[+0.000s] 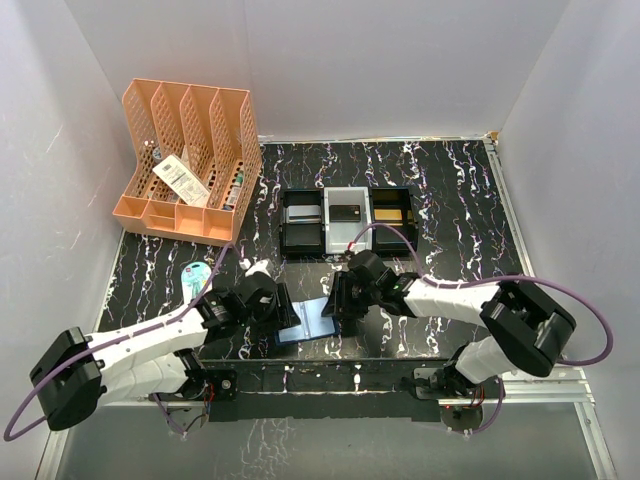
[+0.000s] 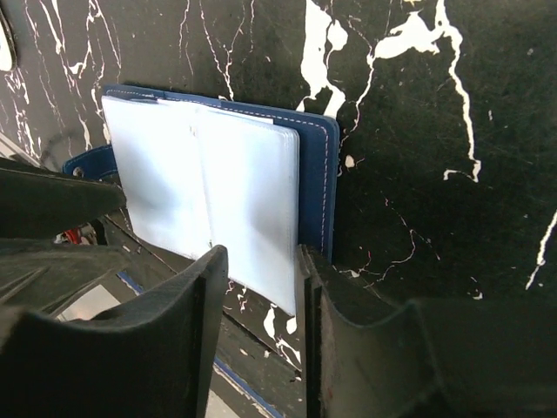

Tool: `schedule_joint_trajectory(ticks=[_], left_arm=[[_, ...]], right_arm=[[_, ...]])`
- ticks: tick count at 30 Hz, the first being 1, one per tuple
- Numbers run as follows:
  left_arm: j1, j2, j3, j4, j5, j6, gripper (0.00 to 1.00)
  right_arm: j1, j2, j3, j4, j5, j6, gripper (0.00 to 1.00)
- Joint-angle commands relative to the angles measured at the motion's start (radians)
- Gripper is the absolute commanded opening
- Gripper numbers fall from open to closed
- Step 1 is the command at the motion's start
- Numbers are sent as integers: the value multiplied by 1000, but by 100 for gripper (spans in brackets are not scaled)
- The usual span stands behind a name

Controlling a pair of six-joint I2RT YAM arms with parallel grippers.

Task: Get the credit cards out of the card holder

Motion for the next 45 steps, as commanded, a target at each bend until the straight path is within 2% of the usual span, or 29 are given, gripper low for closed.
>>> schedule_joint_trajectory(ticks=[1,5,10,17,22,25,32,37,41,45], left_arm=[[-9,36,-21,8,-18,-10,50],[-12,50,-47,32,-10,-8,40],[-15,56,-91,89,21,-13,31],[-17,50,-115,106,18,-21,30],[-17,42,-115,98,11,-19,30],[-17,30,-111,79,2,-19,29],[-16,-23,-110,55,-10,-16,30],[-17,-26,-104,40,-5,-9,31],[-16,-30,-88,22,-3,-3,36],[-16,-41,-80,10,-4,4,40]], right_arm=[[3,23,2,58,-21,2,31],[3,45,-6,94,-58,7,25],[3,52,-16,156,-111,34,21],[3,65,-28,275,-190,91,20],[4,70,-10,237,-170,79,20],[4,58,21,136,-104,42,18],[5,10,95,-70,30,-35,35],[4,11,114,-116,59,-73,44],[4,44,124,-116,50,-77,46],[4,85,127,-96,24,-89,42]])
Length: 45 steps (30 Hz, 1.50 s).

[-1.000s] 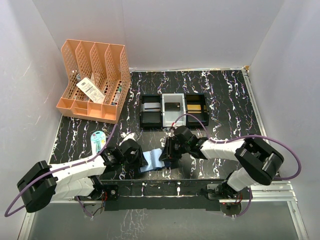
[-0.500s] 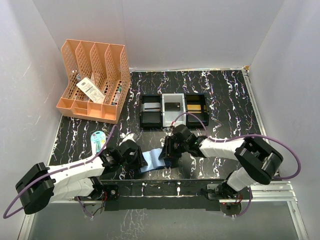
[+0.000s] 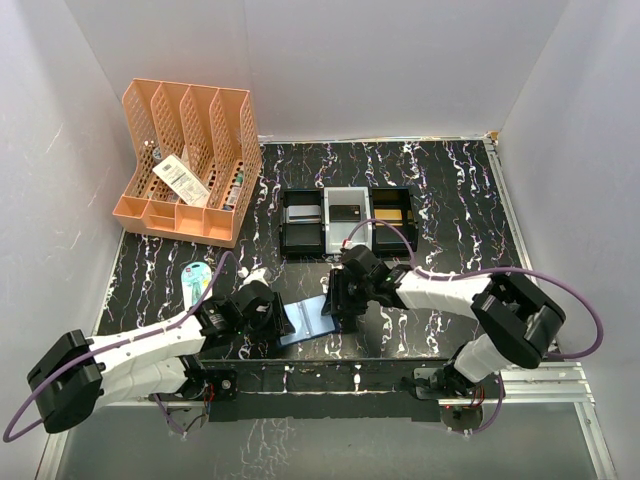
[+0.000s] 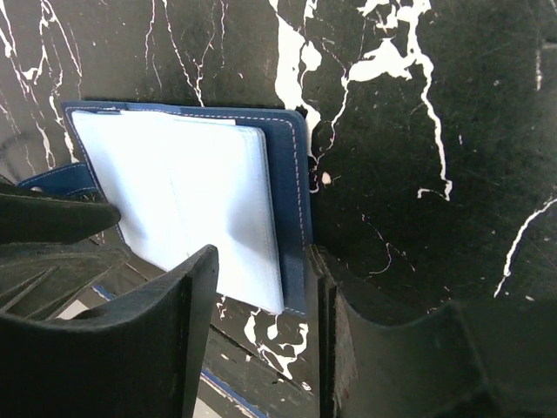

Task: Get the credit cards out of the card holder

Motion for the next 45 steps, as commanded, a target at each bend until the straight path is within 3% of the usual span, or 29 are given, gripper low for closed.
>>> schedule_joint_trajectory(ticks=[1,7,11,16,23,36,45], left_arm=[[-4,-23,19,-53,-14,20,41],[-5,15,-17,0,8,11,39],[-5,38,-13,-5,10,13,37],[-4,20,-5,-47,-16,16,36],[-4,-30,-8,-70,-28,12,36],[-5,16,-24,-32,-12,11,35],[-4,48,-30,5,2,9,34]], right_arm=[[4,36,41,29,-11,-27,40],[4,41,29,66,-48,-17,32],[4,15,65,-42,42,-44,42],[4,-47,109,-107,94,-65,45],[4,-30,68,15,-43,-35,43],[16,89,40,65,-65,-15,39],[23,96,-1,243,-211,63,25]])
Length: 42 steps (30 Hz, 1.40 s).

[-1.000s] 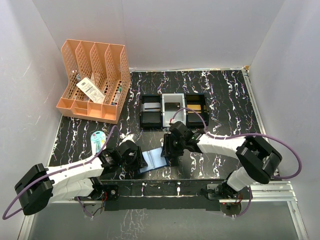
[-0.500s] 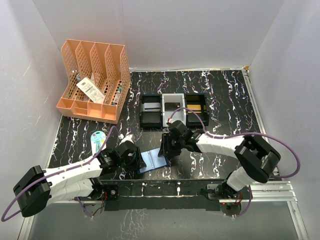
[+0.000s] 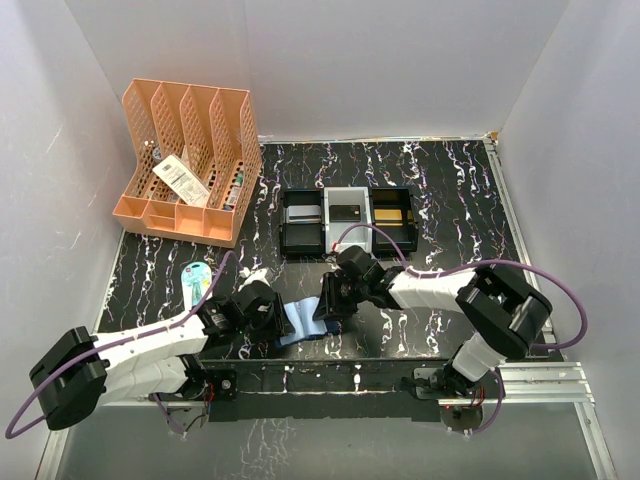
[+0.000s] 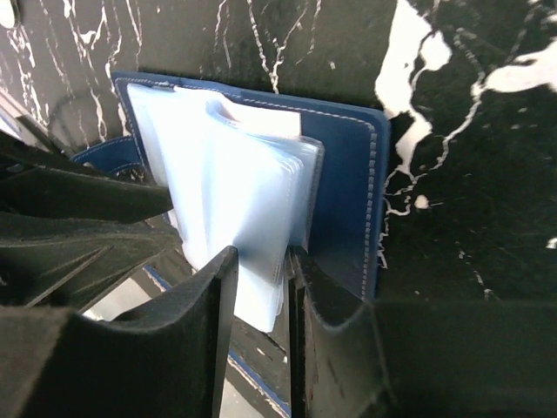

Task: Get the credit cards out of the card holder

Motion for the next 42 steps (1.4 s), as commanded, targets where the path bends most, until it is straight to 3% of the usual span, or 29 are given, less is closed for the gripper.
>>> schedule_joint_trajectory(ticks=[1,6,9,14,21,33,36,42], left_arm=[[-4,26,-24,-19,-3,8,33],[-4,11,-13,-41,-11,7,34],[-4,-16,13,-95,-34,8,40],[-5,-93,36,-162,-71,-4,52],[-4,-88,36,-143,-72,-7,56],[-6,22,40,-43,-53,1,40],[-7,0,66,-115,-89,-12,50],[-6,-100,101,-203,-133,-15,57]], right_arm=[[14,10,-9,116,-69,43,24],[14,17,10,38,0,13,13],[14,1,5,0,54,7,6],[14,-30,-15,-14,91,15,5],[15,-21,-40,39,56,45,5],[15,-24,-49,46,49,46,5],[15,-27,-51,42,52,46,5],[15,-53,-52,14,95,46,5]])
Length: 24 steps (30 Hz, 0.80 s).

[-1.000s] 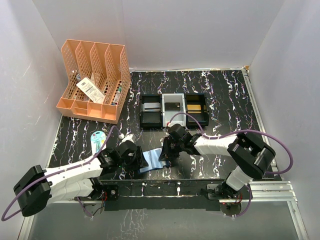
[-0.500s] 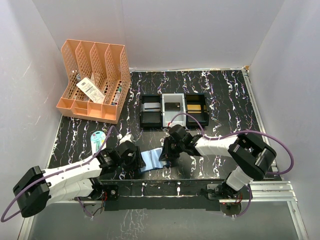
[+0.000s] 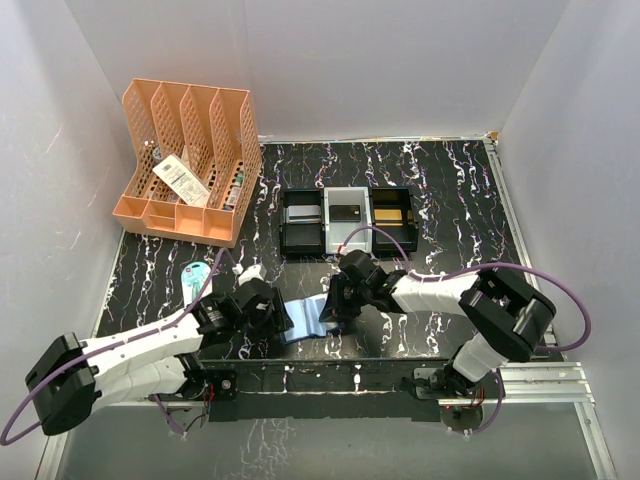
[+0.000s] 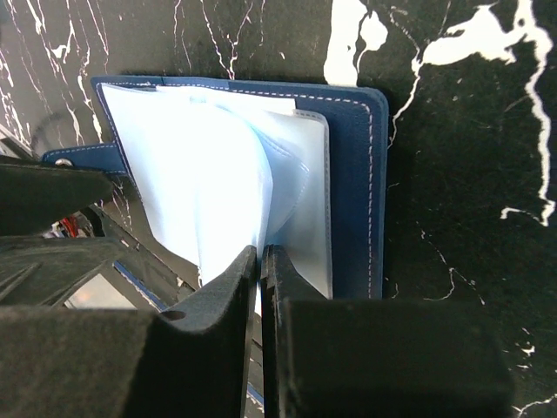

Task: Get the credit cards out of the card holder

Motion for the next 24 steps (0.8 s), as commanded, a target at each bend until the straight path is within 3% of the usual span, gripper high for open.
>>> schedule_joint_trajectory(ticks=[1,8,24], left_arm=[[-3,-82,41,-63,-43,-1,57],[-4,-74,-37,146,39,-13,54],[-4,39,-68,163,6,-44,47]], right_arm=[[4,-35,-8,-7,50,2,5],[4,-28,-4,-7,49,2,5],[3,-42,13,-20,38,-10,8]])
